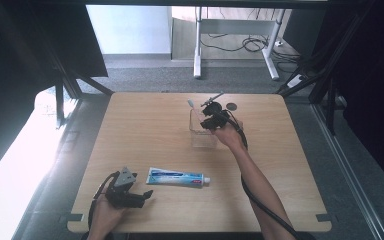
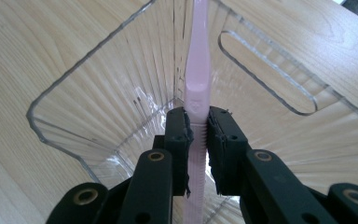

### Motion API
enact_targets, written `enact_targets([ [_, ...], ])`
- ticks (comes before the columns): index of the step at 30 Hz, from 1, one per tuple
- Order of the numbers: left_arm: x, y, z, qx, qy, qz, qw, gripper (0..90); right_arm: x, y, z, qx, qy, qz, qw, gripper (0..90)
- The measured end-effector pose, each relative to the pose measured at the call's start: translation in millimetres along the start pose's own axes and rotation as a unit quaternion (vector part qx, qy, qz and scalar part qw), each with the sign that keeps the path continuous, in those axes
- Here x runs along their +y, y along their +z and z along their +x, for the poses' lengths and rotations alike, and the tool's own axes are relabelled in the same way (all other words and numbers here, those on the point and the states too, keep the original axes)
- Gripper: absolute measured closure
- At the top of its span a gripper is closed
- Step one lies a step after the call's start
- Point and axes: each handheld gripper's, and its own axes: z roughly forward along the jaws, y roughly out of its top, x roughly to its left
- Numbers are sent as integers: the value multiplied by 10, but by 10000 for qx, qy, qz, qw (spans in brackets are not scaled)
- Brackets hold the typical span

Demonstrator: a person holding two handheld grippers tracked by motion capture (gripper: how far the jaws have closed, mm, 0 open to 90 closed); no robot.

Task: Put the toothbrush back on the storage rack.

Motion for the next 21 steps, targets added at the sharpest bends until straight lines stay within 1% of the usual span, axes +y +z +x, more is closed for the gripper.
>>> enact_targets([
  [2,0,0,-1,-1,-2,1,10000,136,3,2,-1,-8,-32,40,10000,779],
  [4,0,2,-1,-2,3,5,10000,136,16,14,-1,-25,-39,179,9998,776],
  [5,0,2,-1,-2,3,5,10000,136,16,14,-1,-25,-39,179,9998,776],
  [6,0,2,0,-5,2,6,10000,136,19,29,-13,-60,-67,362,9993,776],
  [11,-1,2,2,-3,-2,7,10000,136,12,39,-33,-53,-28,412,9991,776],
  [13,-1,2,1,-5,3,9,10000,136,8,39,-45,9,26,425,9991,769],
  [17,0,5,0,-9,4,16,10000,136,8,39,-44,16,-8,452,9990,758],
  [21,-1,2,2,-3,-3,6,10000,136,13,35,-34,37,4,408,9992,749],
])
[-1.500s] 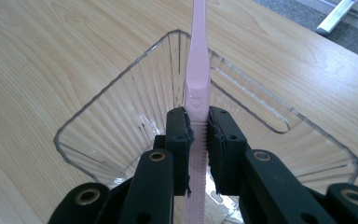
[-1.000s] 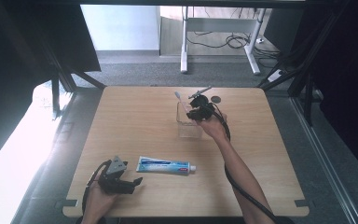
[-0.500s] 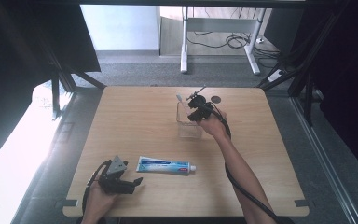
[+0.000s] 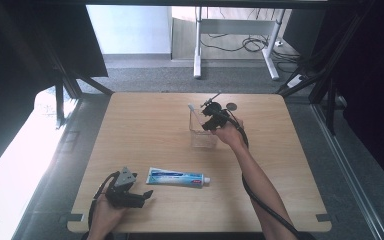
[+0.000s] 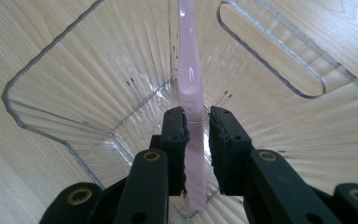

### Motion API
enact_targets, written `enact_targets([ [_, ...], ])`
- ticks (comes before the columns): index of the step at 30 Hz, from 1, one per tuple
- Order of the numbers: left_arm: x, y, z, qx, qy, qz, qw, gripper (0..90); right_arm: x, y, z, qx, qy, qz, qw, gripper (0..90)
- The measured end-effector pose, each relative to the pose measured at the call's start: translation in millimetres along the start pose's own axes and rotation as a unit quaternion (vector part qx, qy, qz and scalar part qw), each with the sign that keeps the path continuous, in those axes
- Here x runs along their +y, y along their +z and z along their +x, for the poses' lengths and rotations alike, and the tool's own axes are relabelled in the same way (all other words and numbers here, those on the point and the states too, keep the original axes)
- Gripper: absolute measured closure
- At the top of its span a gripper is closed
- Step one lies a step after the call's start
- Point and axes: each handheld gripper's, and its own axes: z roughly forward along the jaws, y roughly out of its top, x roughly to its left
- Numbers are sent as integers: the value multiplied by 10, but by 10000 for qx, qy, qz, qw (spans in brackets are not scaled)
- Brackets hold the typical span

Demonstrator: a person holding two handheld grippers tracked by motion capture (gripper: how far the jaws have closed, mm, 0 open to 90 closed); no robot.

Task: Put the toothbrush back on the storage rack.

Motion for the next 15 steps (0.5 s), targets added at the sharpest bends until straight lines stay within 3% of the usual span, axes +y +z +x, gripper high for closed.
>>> enact_targets([
  [8,2,5,-4,-19,-12,6,10000,136,4,-37,25,54,-25,-65,10000,680],
  [15,4,9,-5,-25,-7,13,10000,136,-2,-103,55,74,-178,-174,9997,533],
])
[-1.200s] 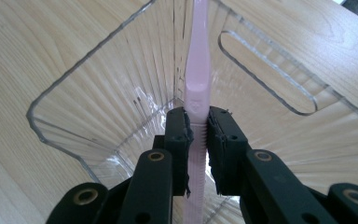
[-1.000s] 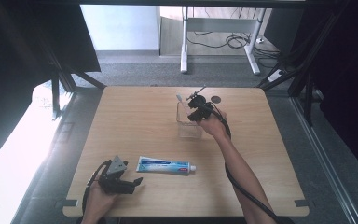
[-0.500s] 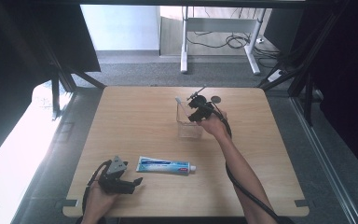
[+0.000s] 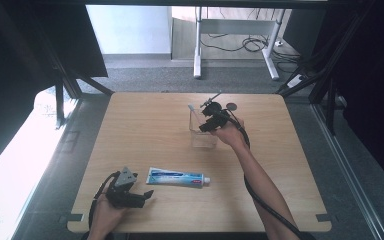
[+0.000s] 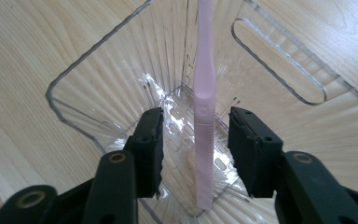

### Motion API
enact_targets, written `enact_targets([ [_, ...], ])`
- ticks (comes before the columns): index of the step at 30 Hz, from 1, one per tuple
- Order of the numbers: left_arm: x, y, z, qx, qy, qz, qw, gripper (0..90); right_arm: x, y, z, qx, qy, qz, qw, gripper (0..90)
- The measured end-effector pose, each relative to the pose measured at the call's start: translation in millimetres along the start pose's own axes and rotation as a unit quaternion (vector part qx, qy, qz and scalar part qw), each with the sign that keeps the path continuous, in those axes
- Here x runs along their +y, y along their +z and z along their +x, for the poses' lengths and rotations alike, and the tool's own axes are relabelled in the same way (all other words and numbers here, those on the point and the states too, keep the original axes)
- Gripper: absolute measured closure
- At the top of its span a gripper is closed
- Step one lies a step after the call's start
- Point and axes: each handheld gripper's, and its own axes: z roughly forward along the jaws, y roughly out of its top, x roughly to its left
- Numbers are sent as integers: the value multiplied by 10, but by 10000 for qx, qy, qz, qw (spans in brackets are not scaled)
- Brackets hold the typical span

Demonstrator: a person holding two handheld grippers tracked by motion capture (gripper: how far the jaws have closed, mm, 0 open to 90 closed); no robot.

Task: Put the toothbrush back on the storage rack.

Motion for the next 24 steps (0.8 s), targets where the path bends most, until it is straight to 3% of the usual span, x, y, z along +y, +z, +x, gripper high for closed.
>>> enact_targets([
  [11,2,6,-8,-17,-21,-13,10000,135,-3,-171,54,6,-102,-289,9995,396],
  [24,6,11,-12,-24,9,8,10000,136,-48,-315,100,89,-161,-413,9990,268],
])
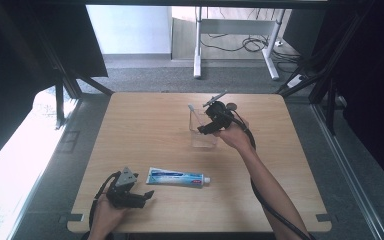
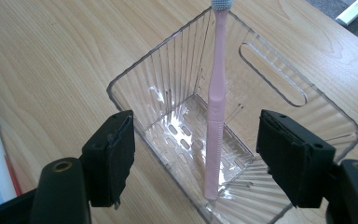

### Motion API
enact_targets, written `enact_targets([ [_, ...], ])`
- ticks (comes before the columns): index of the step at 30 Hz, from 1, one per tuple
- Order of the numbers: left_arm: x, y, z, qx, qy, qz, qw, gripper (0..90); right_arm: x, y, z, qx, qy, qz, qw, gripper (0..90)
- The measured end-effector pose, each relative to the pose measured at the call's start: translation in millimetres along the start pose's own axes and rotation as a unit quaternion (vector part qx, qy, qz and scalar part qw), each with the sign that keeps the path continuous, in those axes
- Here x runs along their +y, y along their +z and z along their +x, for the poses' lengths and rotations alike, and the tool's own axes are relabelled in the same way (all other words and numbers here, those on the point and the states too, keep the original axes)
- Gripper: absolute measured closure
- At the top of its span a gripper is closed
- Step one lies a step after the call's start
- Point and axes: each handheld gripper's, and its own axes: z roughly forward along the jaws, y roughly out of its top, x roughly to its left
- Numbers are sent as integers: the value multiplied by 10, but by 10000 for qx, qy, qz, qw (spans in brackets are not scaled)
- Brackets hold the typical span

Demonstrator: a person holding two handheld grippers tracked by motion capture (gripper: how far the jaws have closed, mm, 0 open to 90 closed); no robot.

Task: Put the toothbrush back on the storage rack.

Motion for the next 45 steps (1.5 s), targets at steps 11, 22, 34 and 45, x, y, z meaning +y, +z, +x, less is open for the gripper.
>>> enact_targets([
  [11,4,7,-7,0,13,12,10000,136,-72,-126,63,71,-60,-25,10000,137],
  [22,4,8,-8,3,13,8,10000,136,-182,-244,98,88,-199,-91,9997,107],
  [34,9,4,-7,-37,-25,-39,10000,136,-386,-390,103,116,-240,-246,9993,94],
  [45,12,10,-8,-64,-33,-50,10000,136,-646,-523,94,142,-222,-254,9993,19],
])
